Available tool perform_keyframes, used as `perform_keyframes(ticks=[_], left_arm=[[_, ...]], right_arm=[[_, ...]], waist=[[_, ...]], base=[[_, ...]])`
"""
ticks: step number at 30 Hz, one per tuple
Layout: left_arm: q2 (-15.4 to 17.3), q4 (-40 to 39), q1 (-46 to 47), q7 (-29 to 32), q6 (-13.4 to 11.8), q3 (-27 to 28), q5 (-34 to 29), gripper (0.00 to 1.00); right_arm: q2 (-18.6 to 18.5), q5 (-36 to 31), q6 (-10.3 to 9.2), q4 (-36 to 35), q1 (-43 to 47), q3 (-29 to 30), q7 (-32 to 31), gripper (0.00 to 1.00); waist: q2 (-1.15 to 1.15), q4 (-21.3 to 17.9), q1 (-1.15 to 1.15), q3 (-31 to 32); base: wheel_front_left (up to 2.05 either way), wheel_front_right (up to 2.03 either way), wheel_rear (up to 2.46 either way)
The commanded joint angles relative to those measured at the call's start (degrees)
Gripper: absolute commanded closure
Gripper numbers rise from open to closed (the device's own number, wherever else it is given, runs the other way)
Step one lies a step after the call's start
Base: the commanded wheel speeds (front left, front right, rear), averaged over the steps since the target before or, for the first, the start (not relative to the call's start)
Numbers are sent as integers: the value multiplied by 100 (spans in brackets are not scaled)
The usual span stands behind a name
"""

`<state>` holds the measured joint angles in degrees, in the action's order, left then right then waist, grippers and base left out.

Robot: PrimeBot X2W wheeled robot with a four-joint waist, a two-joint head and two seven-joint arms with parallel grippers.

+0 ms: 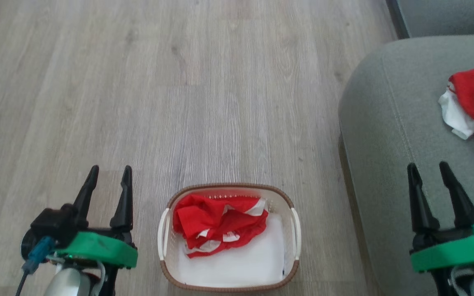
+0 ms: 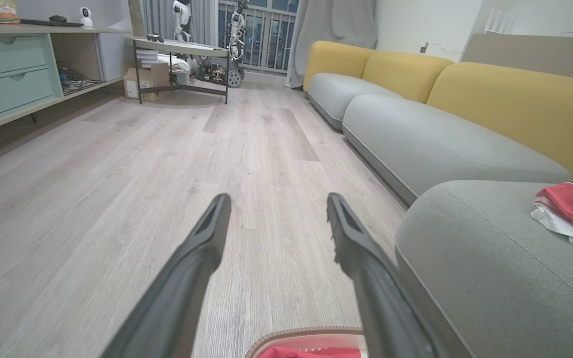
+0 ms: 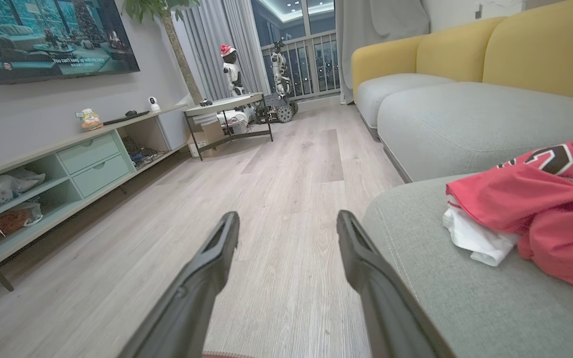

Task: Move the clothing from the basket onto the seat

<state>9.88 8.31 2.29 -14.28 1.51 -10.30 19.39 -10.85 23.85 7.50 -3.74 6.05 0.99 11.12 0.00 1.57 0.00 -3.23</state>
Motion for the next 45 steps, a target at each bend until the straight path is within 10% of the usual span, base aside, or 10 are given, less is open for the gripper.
perform_keyframes(ticks=[1,45], left_arm=[[24,-133,362,-72,26,242,-33,0],[-55,4079,3586,1414,585,-865,301,0]], right_arm=[[-148,24,-1,-219,-304,-122,63,0],[136,-228,-1,-1293,-2344,132,380,0]], waist=[[0,-38,0,-111],[0,-1343,0,-3802]], base=[[0,0,0],[0,0,0]])
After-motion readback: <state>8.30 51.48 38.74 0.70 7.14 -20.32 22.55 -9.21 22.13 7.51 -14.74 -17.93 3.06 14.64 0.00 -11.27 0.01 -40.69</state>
